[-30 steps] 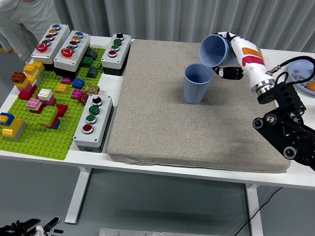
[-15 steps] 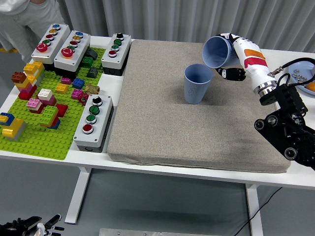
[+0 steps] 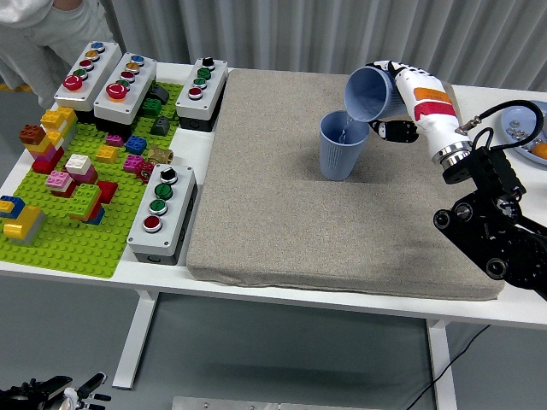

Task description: Pick cup pour cup place

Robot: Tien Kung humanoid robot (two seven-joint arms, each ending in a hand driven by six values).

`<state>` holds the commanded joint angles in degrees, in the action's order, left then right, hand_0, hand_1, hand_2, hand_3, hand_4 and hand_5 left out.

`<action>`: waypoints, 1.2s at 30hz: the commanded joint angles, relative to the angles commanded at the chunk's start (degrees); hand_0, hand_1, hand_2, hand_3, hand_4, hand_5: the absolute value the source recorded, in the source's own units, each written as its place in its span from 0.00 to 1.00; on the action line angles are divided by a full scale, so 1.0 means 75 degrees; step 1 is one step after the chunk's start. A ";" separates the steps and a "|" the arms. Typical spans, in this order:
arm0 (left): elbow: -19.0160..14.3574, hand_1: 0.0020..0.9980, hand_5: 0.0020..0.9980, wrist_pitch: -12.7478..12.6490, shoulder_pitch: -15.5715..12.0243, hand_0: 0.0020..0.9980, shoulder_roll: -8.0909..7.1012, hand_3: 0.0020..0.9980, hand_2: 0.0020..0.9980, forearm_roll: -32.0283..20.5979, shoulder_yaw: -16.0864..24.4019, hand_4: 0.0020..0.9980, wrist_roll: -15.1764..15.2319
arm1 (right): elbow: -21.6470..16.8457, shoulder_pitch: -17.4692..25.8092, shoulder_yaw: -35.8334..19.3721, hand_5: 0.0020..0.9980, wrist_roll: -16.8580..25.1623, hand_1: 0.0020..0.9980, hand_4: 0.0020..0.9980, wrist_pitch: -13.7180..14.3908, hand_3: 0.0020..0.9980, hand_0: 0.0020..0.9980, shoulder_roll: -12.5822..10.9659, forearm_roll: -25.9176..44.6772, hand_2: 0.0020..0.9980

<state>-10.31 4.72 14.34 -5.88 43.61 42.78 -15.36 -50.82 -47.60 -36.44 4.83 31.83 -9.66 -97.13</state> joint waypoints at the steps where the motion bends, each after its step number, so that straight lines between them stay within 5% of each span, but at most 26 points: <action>1: 0.0000 0.78 1.00 0.0001 -0.0004 0.77 -0.0001 0.70 0.83 -0.0004 -0.0006 0.51 0.0000 | 0.0005 -0.0006 0.0017 0.13 -0.0010 0.69 0.74 0.0014 0.63 0.82 0.0005 -0.0019 0.57; 36: 0.0000 0.78 1.00 0.0003 0.0010 0.77 -0.0006 0.70 0.83 -0.0051 -0.0065 0.51 0.0000 | 0.0212 -0.0215 0.0360 0.14 0.0025 0.69 0.74 0.0424 0.61 0.82 0.0046 -0.0465 0.56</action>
<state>-10.31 4.73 14.42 -5.92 43.23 42.29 -15.36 -49.24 -49.22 -33.74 5.02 35.02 -9.32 -100.62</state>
